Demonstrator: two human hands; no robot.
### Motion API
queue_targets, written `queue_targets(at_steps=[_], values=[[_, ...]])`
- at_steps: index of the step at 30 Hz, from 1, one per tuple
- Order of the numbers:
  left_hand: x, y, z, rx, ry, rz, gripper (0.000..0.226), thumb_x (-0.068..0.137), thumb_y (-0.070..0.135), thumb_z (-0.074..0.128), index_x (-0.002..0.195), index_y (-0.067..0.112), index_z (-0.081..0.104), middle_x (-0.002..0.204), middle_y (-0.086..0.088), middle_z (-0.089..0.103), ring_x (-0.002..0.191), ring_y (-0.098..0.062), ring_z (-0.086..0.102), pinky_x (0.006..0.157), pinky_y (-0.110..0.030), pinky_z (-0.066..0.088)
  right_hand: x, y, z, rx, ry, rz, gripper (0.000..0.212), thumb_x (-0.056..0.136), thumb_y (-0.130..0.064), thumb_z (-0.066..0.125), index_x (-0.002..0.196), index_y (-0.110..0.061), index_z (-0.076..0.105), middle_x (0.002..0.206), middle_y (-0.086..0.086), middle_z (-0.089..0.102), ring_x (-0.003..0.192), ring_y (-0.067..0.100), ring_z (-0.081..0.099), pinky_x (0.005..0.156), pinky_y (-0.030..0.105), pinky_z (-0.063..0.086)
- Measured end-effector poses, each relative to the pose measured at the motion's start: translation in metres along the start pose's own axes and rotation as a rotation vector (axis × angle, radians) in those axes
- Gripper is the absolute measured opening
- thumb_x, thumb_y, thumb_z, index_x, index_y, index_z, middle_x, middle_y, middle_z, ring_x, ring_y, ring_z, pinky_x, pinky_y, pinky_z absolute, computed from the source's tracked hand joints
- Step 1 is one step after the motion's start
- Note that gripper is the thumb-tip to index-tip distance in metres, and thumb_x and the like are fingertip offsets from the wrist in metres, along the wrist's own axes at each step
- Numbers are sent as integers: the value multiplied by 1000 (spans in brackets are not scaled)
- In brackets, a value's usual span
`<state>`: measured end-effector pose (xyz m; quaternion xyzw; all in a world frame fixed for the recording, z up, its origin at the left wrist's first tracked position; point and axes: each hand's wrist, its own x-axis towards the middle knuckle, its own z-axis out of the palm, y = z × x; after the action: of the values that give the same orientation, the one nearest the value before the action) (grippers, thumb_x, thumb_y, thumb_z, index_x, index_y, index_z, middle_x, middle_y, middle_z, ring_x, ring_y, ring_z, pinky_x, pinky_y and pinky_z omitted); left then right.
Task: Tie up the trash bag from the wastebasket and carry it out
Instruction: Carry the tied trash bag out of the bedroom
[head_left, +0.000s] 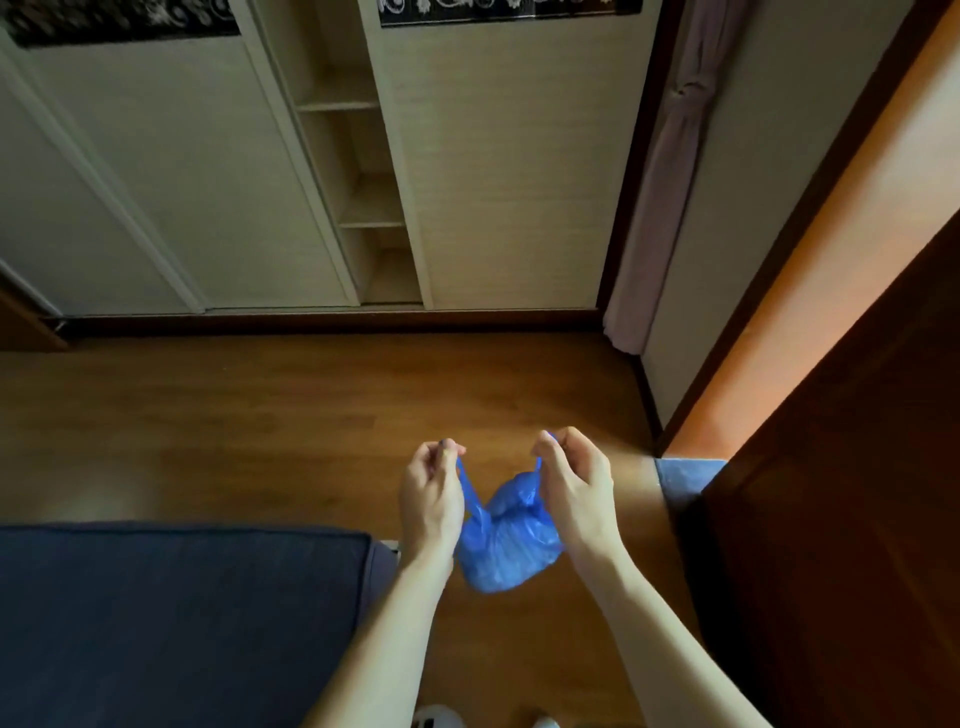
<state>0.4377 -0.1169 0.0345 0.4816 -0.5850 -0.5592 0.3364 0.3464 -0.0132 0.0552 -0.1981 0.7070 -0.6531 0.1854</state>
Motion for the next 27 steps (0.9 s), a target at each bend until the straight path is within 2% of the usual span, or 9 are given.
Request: queue_targets(at_steps=[2, 7, 11, 14, 16, 19, 24, 27], values=[[21, 2, 8, -25, 13, -2, 29, 96, 29, 53, 70, 33, 64, 63, 4, 57, 66, -24, 51, 59, -41, 37, 25, 4, 4, -14, 11, 34, 29, 93, -24, 56, 70, -7, 52, 57, 4, 41, 54, 17, 37, 53, 34, 33], [78, 7, 23, -59, -8, -30, 31, 98, 27, 54, 68, 30, 64, 73, 6, 63, 75, -8, 60, 68, -38, 43, 85, 13, 31, -25, -26, 83, 27, 91, -25, 57, 67, -13, 55, 51, -3, 43, 51, 16, 39, 52, 33, 33], [144, 10, 34, -97, -12, -7, 35, 97, 22, 55, 65, 30, 66, 67, 6, 58, 69, -10, 56, 68, -35, 44, 139, 18, 66, -30, -95, 85, 32, 90, -31, 56, 70, -8, 50, 53, -1, 40, 52, 19, 37, 51, 37, 32], [201, 17, 44, -111, -11, -15, 29, 95, 25, 57, 67, 28, 65, 64, 8, 55, 63, -10, 52, 62, -37, 40, 189, 16, 98, -56, -115, 65, 34, 93, -27, 56, 68, -5, 46, 51, 0, 40, 50, 18, 38, 48, 31, 32], [241, 25, 47, -119, -15, -25, 28, 93, 26, 58, 66, 28, 65, 67, 5, 57, 66, -11, 53, 63, -40, 41, 224, 11, 123, -71, -131, 58, 34, 93, -24, 56, 71, 0, 47, 51, 4, 42, 47, 19, 39, 46, 28, 33], [300, 38, 46, -130, -19, -38, 28, 93, 24, 57, 66, 27, 64, 72, 0, 59, 73, -17, 57, 66, -39, 43, 276, 1, 162, -60, -143, 58, 38, 91, -29, 55, 77, 5, 47, 55, 9, 40, 49, 20, 37, 46, 30, 32], [382, 58, 38, -147, 21, -57, 22, 84, 29, 58, 63, 30, 65, 64, 13, 63, 77, -17, 60, 72, -35, 44, 341, -10, 220, -56, -136, 78, 31, 90, -30, 56, 75, -2, 52, 55, 3, 42, 51, 18, 38, 50, 31, 33], [418, 61, 34, -165, 67, -86, 31, 92, 23, 58, 65, 34, 64, 65, 15, 63, 78, -15, 59, 76, -37, 44, 367, -8, 250, -43, -159, 77, 32, 89, -33, 56, 73, -6, 53, 54, 0, 44, 54, 18, 39, 54, 34, 34]])
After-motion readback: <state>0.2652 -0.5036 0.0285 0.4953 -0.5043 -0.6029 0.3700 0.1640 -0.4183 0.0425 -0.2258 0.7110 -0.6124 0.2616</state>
